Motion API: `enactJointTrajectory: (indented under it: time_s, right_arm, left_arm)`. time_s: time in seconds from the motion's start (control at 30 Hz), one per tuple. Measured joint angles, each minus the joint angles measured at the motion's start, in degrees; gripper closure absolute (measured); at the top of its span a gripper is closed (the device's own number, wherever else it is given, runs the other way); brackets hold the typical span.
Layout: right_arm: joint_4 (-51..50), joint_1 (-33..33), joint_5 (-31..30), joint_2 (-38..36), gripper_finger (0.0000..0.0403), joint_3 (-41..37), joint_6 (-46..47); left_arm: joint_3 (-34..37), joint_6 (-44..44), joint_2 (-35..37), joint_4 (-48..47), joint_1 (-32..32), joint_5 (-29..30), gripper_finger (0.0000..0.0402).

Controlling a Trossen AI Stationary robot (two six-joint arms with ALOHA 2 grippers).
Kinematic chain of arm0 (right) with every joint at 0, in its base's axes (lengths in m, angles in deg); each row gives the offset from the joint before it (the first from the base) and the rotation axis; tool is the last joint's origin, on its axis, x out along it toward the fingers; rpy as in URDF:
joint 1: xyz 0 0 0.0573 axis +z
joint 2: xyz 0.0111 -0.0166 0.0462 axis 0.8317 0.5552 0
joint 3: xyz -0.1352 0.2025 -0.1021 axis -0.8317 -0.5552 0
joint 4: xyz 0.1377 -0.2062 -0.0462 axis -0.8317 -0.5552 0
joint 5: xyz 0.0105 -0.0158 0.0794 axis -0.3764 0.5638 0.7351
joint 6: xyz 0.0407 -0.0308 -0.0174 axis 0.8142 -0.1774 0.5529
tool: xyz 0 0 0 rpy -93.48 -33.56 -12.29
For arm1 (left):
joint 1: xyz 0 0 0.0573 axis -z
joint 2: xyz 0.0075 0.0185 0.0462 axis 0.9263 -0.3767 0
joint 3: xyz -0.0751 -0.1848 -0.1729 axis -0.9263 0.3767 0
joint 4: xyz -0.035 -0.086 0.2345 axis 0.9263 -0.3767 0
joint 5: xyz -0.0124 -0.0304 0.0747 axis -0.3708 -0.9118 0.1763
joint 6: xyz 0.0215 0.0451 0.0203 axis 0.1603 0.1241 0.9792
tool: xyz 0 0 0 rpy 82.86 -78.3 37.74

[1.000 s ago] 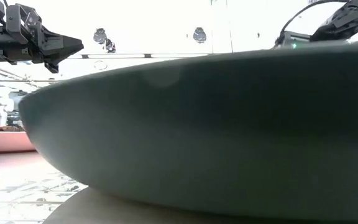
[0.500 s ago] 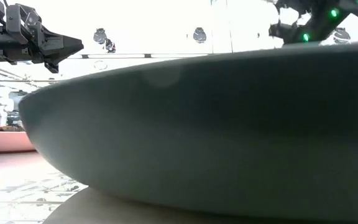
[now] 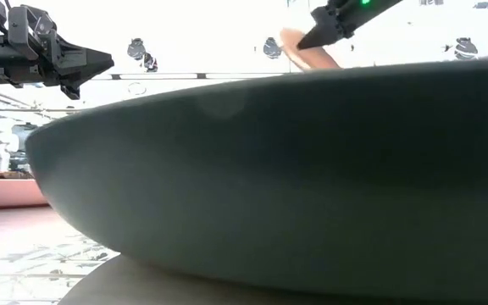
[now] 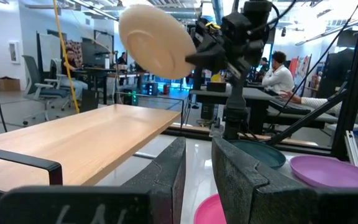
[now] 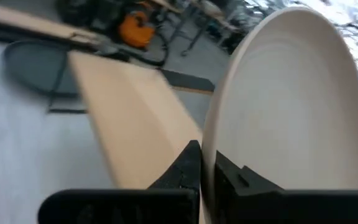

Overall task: Place and stack plates onto a shelf
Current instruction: Put the light brown plate on the shelf, then stack the pink plate on top of the light brown plate on the shelf

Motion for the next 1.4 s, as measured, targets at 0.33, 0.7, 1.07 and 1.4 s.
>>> enactJointTrajectory:
  time_s: [0.33, 0.7, 1.07, 1.4]
  right_arm:
    - [-6.86, -2.21, 4.5, 11.0, 0.0402, 2.2, 3.64]
    - [-7.68, -4.79, 13.03, 12.11, 0.0399, 2.3, 5.88]
    - [-7.51, -5.42, 13.29, 12.13, 0.0345, 2.28, 6.59]
    - [-2.77, -1.37, 13.22, 5.64, 0.0329, 2.22, 1.16]
  left_arm:
    - [0.0, 0.0, 0.0, 0.0, 0.0, -0.01, 0.0319]
    - [0.0, 0.0, -0.01, 0.0, -0.01, -0.01, 0.0319]
    - [0.0, 0.0, 0.0, 0.0, -0.01, -0.01, 0.0319]
    - [0.0, 0.0, 0.0, -0.01, -0.01, -0.01, 0.0319]
